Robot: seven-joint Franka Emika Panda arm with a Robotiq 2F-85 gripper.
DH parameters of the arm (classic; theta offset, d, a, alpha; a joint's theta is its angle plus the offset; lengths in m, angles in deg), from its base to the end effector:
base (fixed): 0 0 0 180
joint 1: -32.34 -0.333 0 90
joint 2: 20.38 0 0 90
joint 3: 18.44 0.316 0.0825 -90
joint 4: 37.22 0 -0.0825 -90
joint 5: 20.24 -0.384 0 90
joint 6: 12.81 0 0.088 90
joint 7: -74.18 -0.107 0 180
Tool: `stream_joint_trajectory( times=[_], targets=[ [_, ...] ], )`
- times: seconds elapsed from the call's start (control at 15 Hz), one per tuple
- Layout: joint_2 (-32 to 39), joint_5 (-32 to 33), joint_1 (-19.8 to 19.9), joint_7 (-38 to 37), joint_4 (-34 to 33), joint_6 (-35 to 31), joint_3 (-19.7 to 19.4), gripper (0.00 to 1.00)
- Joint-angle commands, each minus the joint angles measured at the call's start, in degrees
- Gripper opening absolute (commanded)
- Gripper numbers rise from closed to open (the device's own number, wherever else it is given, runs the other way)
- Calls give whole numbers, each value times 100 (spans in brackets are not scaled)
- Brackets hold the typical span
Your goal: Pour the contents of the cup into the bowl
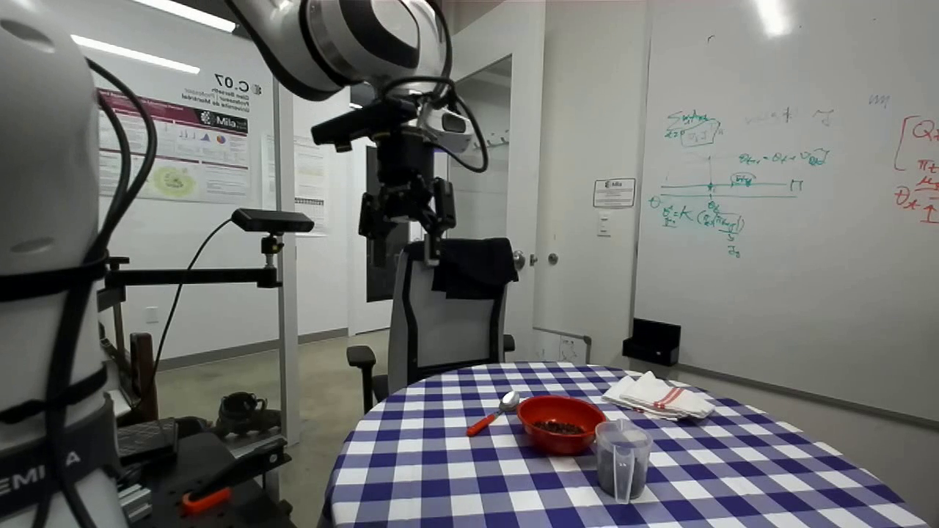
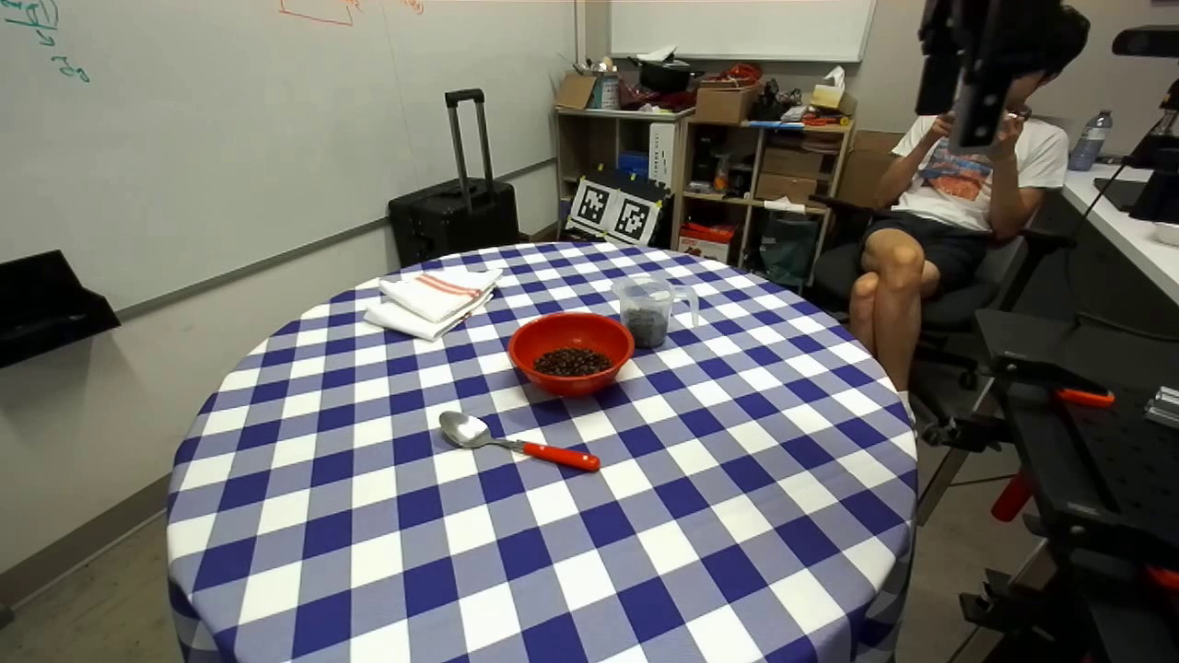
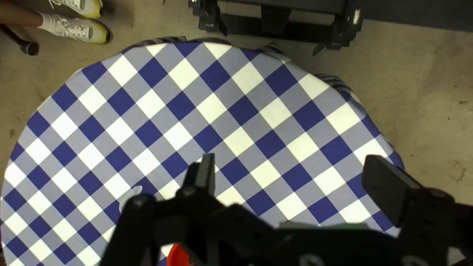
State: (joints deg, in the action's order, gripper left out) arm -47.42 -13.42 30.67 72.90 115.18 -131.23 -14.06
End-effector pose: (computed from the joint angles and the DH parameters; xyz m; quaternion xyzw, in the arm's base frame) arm 0.3641 0.0309 0.3802 0.9935 0.0676 -0.0574 0.0713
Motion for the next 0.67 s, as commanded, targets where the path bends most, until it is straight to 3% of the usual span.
stream_joint_trajectory(
  times=[0.0, 0.33, 0.6],
  targets=[
    [970, -105, 71, 616, -675, -471, -428, 100],
    [1709, 42, 300, 1274, -1003, -927, -828, 100],
    [2313, 373, 592, 1116, -1125, -1437, -958, 100]
  ],
)
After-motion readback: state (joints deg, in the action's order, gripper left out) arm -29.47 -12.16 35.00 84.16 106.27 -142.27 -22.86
